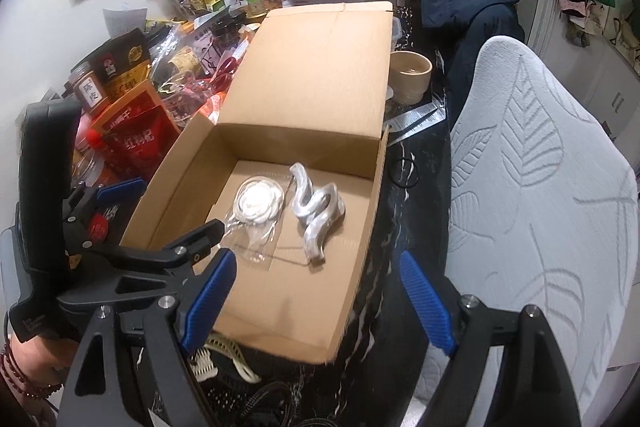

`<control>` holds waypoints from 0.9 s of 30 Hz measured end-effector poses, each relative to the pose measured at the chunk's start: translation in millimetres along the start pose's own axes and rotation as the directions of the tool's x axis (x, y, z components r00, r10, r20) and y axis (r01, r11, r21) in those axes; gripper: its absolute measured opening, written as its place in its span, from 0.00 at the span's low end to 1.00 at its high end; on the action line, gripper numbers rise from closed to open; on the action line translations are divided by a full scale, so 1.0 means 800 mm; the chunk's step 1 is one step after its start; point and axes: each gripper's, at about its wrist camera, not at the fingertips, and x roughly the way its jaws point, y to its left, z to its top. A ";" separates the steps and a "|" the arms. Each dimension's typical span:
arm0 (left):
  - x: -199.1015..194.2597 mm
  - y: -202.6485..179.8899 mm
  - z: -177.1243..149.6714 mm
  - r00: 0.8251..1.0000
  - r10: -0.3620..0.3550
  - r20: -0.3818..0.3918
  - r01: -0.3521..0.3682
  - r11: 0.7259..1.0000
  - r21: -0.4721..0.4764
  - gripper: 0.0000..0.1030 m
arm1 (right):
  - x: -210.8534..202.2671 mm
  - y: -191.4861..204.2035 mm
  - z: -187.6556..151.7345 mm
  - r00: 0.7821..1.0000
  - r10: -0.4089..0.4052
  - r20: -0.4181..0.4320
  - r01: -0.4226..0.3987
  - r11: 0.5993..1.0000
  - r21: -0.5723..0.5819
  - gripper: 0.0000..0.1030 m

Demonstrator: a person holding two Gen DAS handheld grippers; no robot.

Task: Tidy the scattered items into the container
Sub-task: 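Withdraw both tools from the box back toward the combs on the table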

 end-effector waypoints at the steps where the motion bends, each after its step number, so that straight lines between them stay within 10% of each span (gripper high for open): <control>1: -0.003 -0.002 -0.005 1.000 0.000 -0.001 0.000 1.000 0.003 1.00 | -0.004 0.000 -0.004 1.000 0.001 0.001 -0.001 1.000 -0.002 0.82; 27: -0.055 -0.032 -0.126 0.998 -0.009 -0.056 0.011 0.999 0.034 1.00 | -0.044 0.014 -0.124 0.997 0.014 -0.082 -0.018 0.999 -0.038 0.83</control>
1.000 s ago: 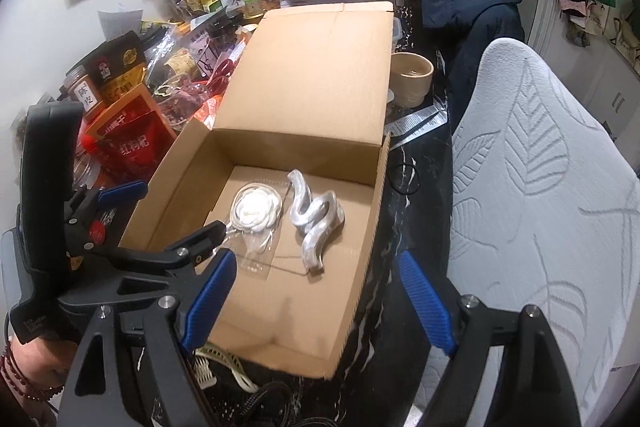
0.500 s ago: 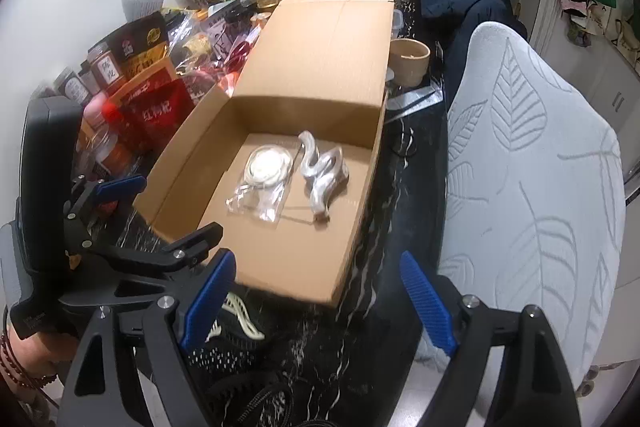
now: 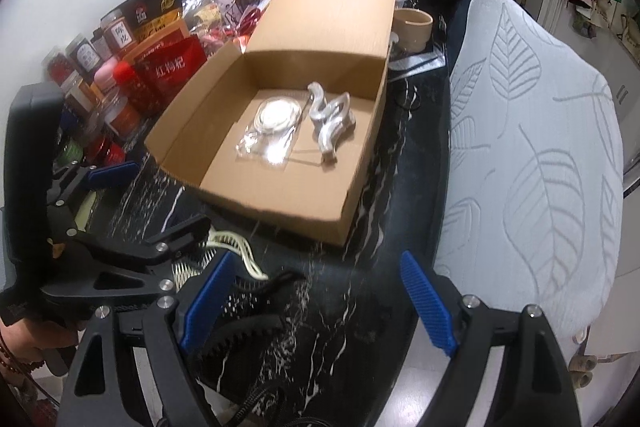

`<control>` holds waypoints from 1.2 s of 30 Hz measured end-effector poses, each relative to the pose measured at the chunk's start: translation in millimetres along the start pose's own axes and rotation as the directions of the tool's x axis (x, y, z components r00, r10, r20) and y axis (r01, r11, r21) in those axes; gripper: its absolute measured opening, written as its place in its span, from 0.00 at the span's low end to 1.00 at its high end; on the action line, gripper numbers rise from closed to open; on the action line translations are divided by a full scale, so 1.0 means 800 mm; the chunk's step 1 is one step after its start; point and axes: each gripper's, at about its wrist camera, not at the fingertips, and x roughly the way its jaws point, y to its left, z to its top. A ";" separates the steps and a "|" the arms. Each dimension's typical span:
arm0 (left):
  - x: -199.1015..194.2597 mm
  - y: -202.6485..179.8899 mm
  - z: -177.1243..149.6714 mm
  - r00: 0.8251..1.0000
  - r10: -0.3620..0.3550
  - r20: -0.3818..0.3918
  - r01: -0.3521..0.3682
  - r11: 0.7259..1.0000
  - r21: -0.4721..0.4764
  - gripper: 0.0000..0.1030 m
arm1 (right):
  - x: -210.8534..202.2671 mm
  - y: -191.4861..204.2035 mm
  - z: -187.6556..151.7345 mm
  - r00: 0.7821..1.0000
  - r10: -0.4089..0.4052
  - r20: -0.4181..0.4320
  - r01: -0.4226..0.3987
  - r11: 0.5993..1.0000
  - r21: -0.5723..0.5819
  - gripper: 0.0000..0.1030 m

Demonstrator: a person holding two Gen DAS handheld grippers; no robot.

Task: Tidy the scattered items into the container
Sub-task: 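Withdraw both tools from the box back toward the combs on the table, then grasp the black comb with the left gripper while the right approaches the black clip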

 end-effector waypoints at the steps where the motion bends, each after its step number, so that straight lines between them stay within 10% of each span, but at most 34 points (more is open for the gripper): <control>1: -0.001 0.001 -0.006 1.000 -0.002 -0.005 0.002 1.000 -0.005 1.00 | 0.000 0.000 -0.005 1.000 -0.003 -0.006 0.003 1.000 -0.003 0.83; 36: 0.078 0.070 -0.112 0.989 -0.026 -0.145 -0.015 0.961 -0.276 1.00 | 0.083 0.026 -0.103 0.970 0.023 -0.241 -0.036 0.998 -0.051 0.83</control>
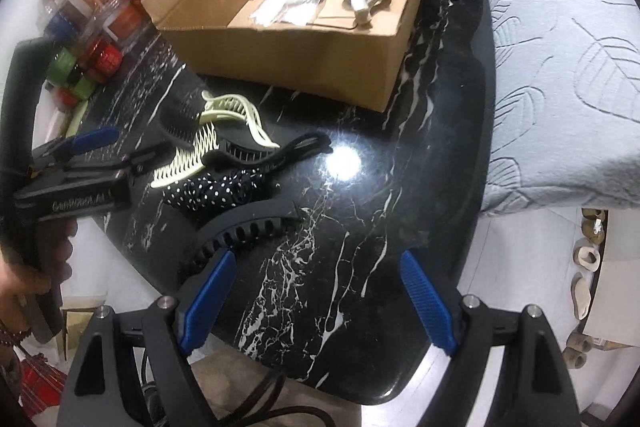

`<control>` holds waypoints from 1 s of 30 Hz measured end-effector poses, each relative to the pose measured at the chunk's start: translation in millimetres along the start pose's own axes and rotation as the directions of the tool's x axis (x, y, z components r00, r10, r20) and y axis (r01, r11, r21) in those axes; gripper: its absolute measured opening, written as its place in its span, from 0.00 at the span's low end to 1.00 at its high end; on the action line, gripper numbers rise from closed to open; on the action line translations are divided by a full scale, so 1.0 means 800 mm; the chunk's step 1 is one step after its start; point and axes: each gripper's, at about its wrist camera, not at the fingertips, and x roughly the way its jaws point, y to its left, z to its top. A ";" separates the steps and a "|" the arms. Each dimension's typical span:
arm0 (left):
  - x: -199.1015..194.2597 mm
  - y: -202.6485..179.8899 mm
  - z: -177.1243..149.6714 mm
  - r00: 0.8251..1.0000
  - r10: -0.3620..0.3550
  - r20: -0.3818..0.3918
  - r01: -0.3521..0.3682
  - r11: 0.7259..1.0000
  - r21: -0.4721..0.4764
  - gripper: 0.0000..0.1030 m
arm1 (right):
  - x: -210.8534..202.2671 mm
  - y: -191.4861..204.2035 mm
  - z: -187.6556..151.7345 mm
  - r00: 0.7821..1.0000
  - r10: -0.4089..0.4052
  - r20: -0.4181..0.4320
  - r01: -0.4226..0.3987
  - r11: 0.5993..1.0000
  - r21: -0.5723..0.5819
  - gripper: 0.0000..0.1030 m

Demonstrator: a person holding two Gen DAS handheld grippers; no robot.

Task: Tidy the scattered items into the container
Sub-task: 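Grasp the black comb with the left gripper while the right approaches the black clip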

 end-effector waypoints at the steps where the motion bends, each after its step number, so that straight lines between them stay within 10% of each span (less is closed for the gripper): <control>1: 0.005 0.003 0.002 1.000 -0.007 -0.002 0.007 1.000 -0.006 1.00 | 0.002 0.001 0.001 1.000 0.000 -0.003 0.000 1.000 -0.003 0.83; 30: 0.066 0.018 0.022 1.000 0.017 -0.020 -0.016 0.999 0.048 1.00 | 0.071 0.016 0.059 0.998 0.023 -0.061 -0.025 0.999 -0.029 0.83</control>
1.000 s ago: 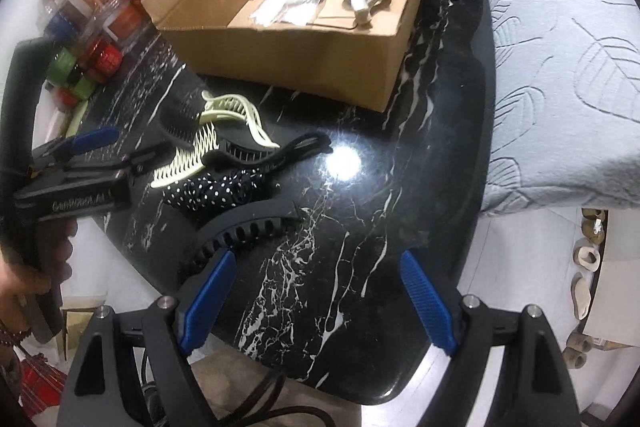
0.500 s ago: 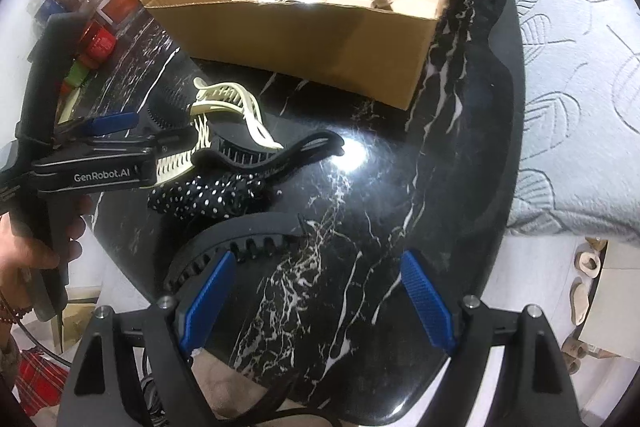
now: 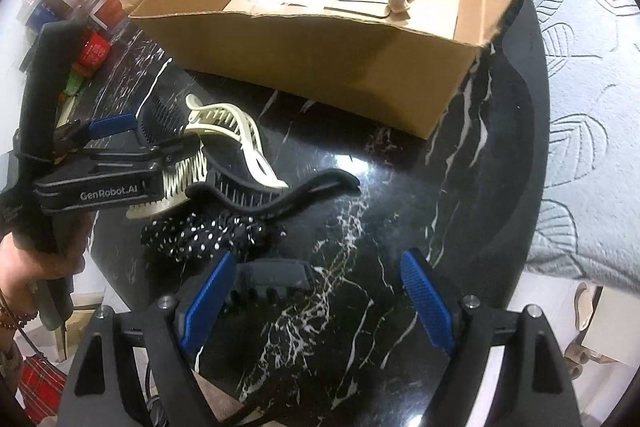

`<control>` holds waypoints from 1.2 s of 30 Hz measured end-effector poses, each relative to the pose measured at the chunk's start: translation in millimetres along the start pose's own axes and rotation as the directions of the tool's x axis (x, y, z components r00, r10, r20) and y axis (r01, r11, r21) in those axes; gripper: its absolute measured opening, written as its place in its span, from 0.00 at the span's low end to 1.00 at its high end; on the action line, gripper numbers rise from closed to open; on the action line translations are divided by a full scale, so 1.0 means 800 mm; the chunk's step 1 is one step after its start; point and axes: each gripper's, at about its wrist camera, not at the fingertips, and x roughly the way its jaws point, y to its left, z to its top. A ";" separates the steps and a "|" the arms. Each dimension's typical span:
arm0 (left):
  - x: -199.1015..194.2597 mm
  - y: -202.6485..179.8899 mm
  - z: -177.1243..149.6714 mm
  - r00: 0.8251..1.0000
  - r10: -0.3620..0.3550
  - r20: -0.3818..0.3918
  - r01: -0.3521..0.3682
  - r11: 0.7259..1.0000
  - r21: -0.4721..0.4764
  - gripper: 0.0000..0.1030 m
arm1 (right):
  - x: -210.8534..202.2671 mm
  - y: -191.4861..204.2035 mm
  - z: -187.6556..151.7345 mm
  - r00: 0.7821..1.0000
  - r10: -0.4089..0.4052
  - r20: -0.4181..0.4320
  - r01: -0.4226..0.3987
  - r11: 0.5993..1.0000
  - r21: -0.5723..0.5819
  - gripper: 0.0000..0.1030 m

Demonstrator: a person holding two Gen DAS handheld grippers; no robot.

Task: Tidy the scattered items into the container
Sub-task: 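Grasp the black comb with the left gripper while the right approaches the black clip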

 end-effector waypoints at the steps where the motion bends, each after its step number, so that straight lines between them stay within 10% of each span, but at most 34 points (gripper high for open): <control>1: 0.000 0.000 -0.001 1.000 -0.003 0.008 0.002 1.000 0.008 1.00 | 0.001 0.001 0.001 1.000 0.002 -0.001 -0.002 1.000 0.000 0.83; 11: -0.013 0.006 -0.011 0.996 -0.073 0.054 0.070 0.996 0.059 0.79 | 0.009 0.004 0.010 0.998 0.062 0.000 -0.062 0.998 0.030 0.83; 36: -0.045 0.035 0.003 0.995 -0.058 0.083 0.057 0.998 0.017 0.79 | 0.030 0.017 0.040 0.995 0.100 0.010 -0.101 0.983 0.154 0.84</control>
